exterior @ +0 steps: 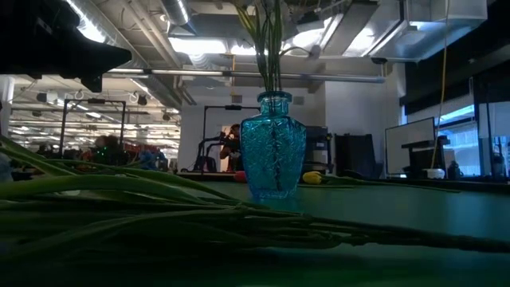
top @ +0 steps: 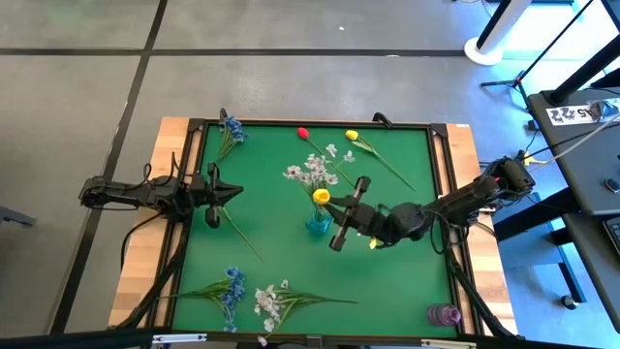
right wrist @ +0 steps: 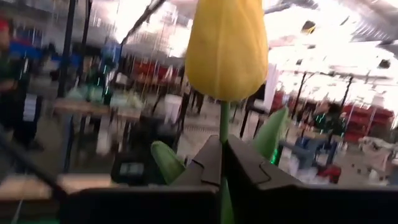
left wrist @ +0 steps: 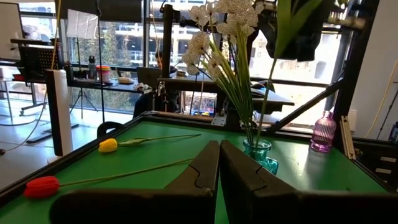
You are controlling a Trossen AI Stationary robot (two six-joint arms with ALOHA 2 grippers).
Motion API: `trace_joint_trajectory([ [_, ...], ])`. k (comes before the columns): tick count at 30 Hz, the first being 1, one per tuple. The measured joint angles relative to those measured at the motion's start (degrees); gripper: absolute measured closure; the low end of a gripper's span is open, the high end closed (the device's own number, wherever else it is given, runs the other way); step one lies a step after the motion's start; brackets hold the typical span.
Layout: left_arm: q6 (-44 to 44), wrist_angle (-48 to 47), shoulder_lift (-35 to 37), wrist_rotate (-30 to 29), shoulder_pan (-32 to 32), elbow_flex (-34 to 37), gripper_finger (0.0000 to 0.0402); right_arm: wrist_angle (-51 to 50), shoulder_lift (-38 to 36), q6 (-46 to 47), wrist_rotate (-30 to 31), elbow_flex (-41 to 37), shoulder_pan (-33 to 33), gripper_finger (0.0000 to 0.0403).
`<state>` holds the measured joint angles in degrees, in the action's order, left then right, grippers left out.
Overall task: Sort flowers into vase by color
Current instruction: Put the bottom yellow flower into the blue flower vase
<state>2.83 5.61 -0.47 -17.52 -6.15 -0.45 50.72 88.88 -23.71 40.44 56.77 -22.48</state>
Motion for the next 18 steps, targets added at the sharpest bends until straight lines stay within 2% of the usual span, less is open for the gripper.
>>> trace_joint_trajectory([
  [6, 0.0, 0.0, 0.0, 0.0, 0.0, 0.0, 0.0392, -8.5, 0.0, 4.7, 0.0, 0.0, 0.0, 0.0372],
  [8, 0.0, 0.0, 0.0, 0.0, 0.0, 0.0, 0.0392, -10.8, -0.3, 7.4, 1.0, 0.3, 0.0, 0.0356],
  [10, 0.0, 0.0, 0.0, 0.0, 0.0, 0.0, 0.0392, -18.6, -1.6, 11.0, 2.3, 2.1, 0.0, 0.0329],
  [14, 0.0, 0.0, 0.0, 0.0, 0.0, 0.0, 0.0392, -47.1, -5.3, 21.1, 3.3, 10.1, 0.0, 0.0257],
  [18, 0.0, 0.0, 0.0, 0.0, 0.0, 0.0, 0.0392, -84.7, -6.7, 37.9, -2.5, 22.2, 0.0, 0.0195],
])
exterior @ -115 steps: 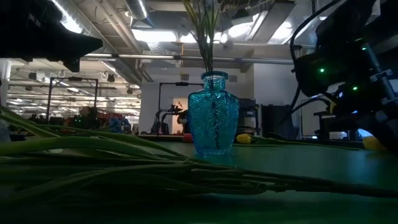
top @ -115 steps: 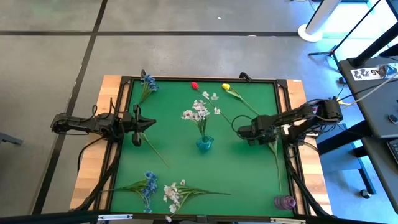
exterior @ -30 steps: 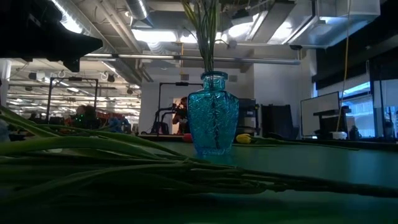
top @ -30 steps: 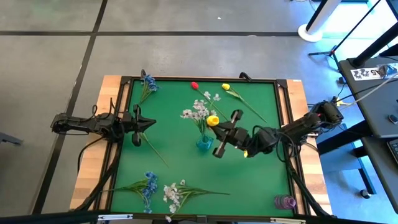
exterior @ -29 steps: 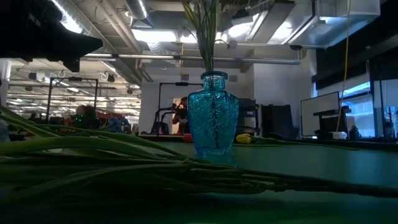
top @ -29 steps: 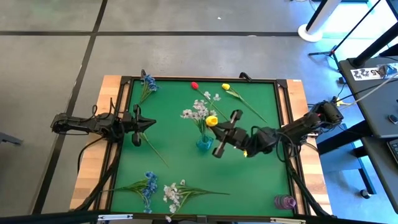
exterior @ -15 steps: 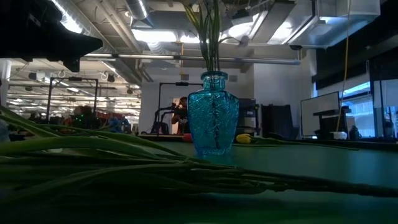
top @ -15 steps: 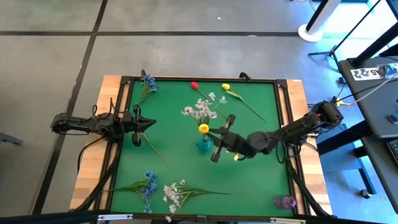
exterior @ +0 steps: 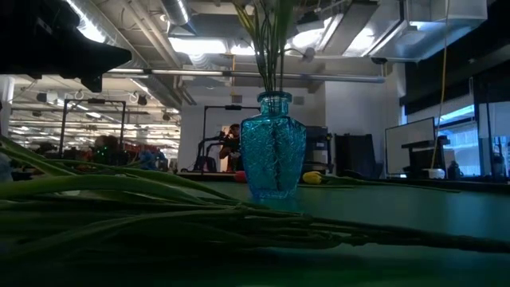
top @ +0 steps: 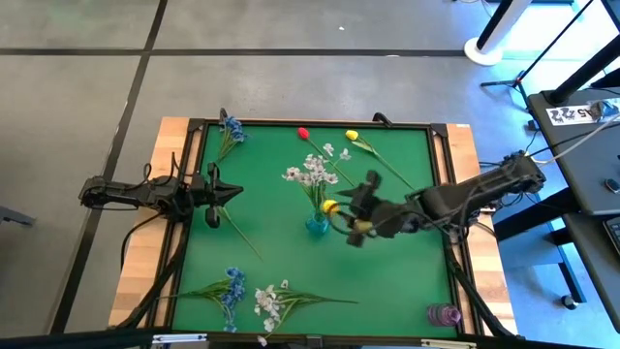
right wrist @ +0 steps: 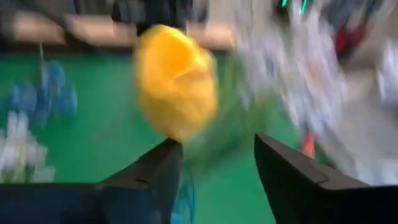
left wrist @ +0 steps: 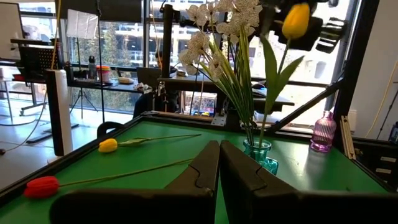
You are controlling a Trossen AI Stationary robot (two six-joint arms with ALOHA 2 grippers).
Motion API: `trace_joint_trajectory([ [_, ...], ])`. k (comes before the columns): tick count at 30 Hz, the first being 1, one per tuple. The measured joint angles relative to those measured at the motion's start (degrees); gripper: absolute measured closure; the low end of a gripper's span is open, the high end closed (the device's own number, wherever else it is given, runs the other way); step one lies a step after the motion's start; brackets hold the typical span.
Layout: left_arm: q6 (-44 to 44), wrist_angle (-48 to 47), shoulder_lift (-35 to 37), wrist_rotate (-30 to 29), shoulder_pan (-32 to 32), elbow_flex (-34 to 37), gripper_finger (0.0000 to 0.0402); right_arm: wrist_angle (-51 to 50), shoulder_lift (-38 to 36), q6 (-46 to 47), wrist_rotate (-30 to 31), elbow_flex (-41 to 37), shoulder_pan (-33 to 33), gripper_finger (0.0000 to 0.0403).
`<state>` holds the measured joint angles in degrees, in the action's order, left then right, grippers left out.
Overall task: Sort flowers into vase by color
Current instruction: Put the bottom yellow flower into the blue flower vase, then put the yellow flower into the blue flower vase
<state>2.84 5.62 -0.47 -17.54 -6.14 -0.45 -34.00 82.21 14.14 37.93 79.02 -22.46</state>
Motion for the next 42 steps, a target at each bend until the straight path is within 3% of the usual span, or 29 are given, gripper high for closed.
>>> trace_joint_trajectory([
  [3, 0.0, 0.0, 0.0, 0.0, 0.0, 0.0, 0.0392, -22.4, -0.1, 12.6, -0.7, 5.8, 0.2, 0.0168],
  [7, 0.0, 0.0, 0.0, 0.0, 0.0, 0.0, 0.0392, -39.4, -0.4, 23.2, -3.2, 6.6, 3.3, 0.0156],
  [12, 0.0, 0.0, 0.0, 0.0, 0.0, 0.0, 0.0392, -46.8, -1.0, 23.9, -4.2, 3.2, 11.0, 0.0155],
  [18, 0.0, 0.0, 0.0, 0.0, 0.0, 0.0, 0.0392, -37.3, -4.9, 9.0, -7.4, -8.8, 26.9, 0.0155],
  [25, 0.0, 0.0, 0.0, 0.0, 0.0, 0.0, 0.0392, -15.4, -14.0, -5.1, -24.4, -25.2, 48.8, 0.0155],
  [30, 0.0, 0.0, 0.0, 0.0, 0.0, 0.0, 0.0392, -3.2, -15.3, -11.3, -37.4, -32.3, 55.2, 0.0155],
  [35, 0.0, 0.0, 0.0, 0.0, 0.0, 0.0, 0.0392, 10.6, -11.7, -12.5, -36.0, -36.3, 57.8, 0.0155],
  [42, 0.0, 0.0, 0.0, 0.0, 0.0, 0.0, 0.0392, 23.4, 1.4, -12.8, -26.7, -36.7, 58.5, 0.0156],
])
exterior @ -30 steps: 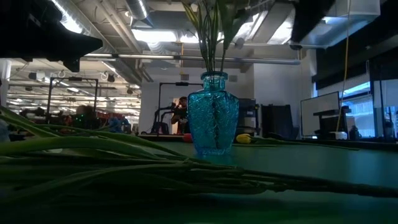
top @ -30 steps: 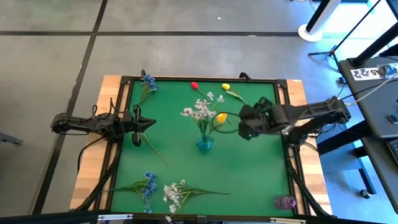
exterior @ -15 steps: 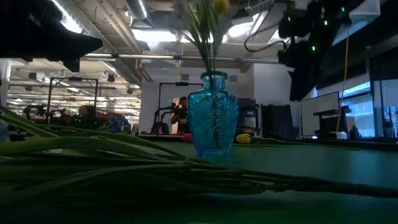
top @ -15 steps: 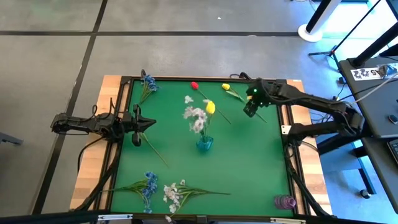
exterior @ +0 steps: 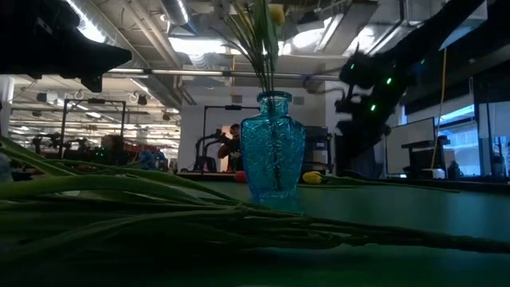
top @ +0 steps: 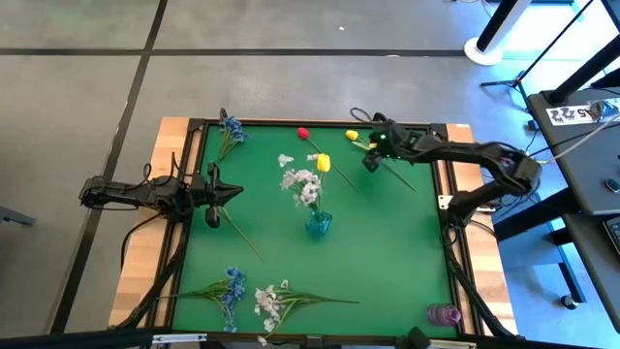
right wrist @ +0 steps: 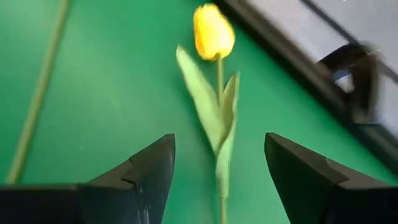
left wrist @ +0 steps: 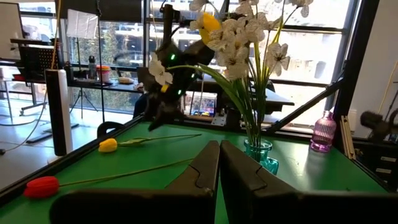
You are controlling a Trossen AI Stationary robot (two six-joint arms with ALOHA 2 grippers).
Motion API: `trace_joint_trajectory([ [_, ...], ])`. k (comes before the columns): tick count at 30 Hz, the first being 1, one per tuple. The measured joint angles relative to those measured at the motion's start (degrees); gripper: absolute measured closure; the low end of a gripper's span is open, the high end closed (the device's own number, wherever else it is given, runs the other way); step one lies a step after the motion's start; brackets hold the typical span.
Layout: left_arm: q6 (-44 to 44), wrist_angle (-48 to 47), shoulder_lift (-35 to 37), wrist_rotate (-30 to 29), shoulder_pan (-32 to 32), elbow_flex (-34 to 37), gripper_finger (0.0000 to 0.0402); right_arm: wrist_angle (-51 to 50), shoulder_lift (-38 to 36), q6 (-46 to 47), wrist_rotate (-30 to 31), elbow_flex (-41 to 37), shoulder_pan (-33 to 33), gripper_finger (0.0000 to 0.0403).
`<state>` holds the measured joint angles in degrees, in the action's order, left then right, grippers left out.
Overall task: Sort flowers into vase by color
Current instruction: Put the yellow flower into the blue flower vase
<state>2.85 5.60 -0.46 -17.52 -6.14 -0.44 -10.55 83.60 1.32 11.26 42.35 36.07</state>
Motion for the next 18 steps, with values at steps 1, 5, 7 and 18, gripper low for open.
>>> trace_joint_trajectory([
  [1, 0.0, 0.0, 0.0, 0.0, 0.0, 0.0, 0.0392, 0.8, 2.0, 0.3, 0.0, 0.0, 0.0, 0.0159],
  [5, 0.0, 0.0, 0.0, 0.0, 0.0, 0.0, 0.0392, 2.9, 8.3, 1.8, 3.7, 0.0, 0.5, 0.0189],
  [7, 0.0, 0.0, 0.0, 0.0, 0.0, 0.0, 0.0392, 3.2, 10.2, 2.0, 6.3, 0.0, 1.3, 0.0211],
  [18, 0.0, 0.0, 0.0, 0.0, 0.0, 0.0, 0.0392, 2.0, 11.0, 4.9, -6.2, 0.3, 5.8, 0.039],
])
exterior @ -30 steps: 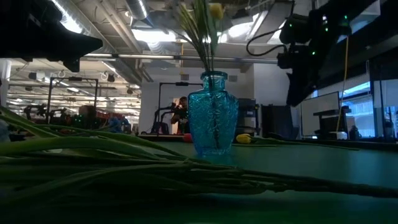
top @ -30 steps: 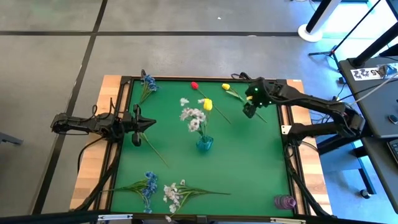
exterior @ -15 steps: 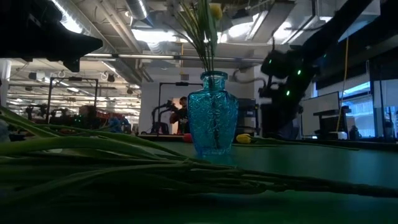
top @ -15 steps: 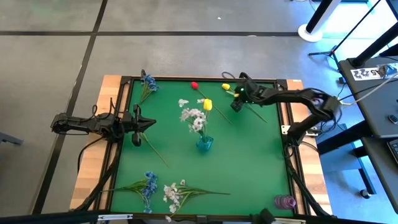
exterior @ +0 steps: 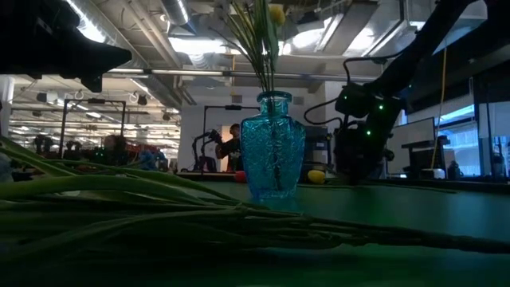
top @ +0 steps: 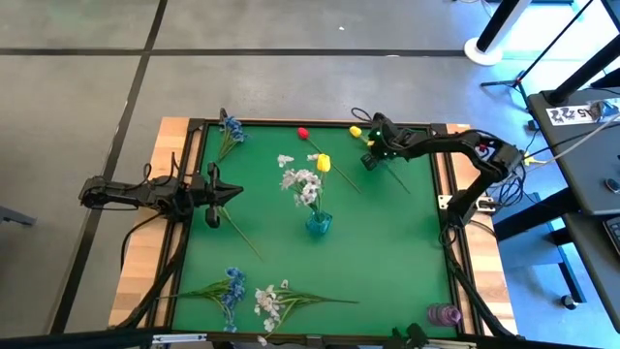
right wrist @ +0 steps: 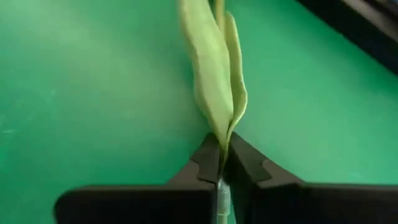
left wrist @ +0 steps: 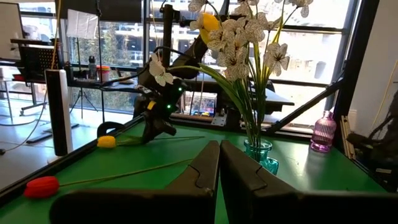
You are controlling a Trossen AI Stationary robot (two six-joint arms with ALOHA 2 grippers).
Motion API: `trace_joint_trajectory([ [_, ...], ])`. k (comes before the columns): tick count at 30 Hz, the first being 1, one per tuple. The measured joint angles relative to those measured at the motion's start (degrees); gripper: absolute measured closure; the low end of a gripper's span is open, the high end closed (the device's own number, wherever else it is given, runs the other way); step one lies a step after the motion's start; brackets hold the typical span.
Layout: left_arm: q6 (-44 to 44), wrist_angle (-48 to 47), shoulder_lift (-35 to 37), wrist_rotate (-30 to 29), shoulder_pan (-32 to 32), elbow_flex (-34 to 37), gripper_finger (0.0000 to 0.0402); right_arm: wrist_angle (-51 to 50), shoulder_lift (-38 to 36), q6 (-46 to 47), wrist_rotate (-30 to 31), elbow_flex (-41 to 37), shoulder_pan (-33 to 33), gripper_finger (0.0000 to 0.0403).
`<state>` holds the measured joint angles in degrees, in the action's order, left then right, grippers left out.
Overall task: Sort flowers into vase by color
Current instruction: Put the yellow flower into the blue flower vase
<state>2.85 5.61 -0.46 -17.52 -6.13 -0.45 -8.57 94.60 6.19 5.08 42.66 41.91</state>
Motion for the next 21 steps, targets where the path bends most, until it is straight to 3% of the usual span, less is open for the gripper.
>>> trace_joint_trajectory([
  [5, 0.0, 0.0, 0.0, 0.0, 0.0, 0.0, 0.0392, -11.8, -5.8, 5.1, -1.6, -0.4, -5.7, 0.037],
  [11, 0.0, 0.0, 0.0, 0.0, 0.0, 0.0, 0.0392, -26.8, -8.8, 8.8, 1.8, -0.4, -16.8, 0.0374],
  [16, 0.0, 0.0, 0.0, 0.0, 0.0, 0.0, 0.0392, -25.6, -8.7, 9.0, 1.4, -0.5, -24.4, 0.0351],
  [21, 0.0, 0.0, 0.0, 0.0, 0.0, 0.0, 0.0392, -18.9, -8.7, 8.8, 1.4, -0.5, -25.0, 0.027],
])
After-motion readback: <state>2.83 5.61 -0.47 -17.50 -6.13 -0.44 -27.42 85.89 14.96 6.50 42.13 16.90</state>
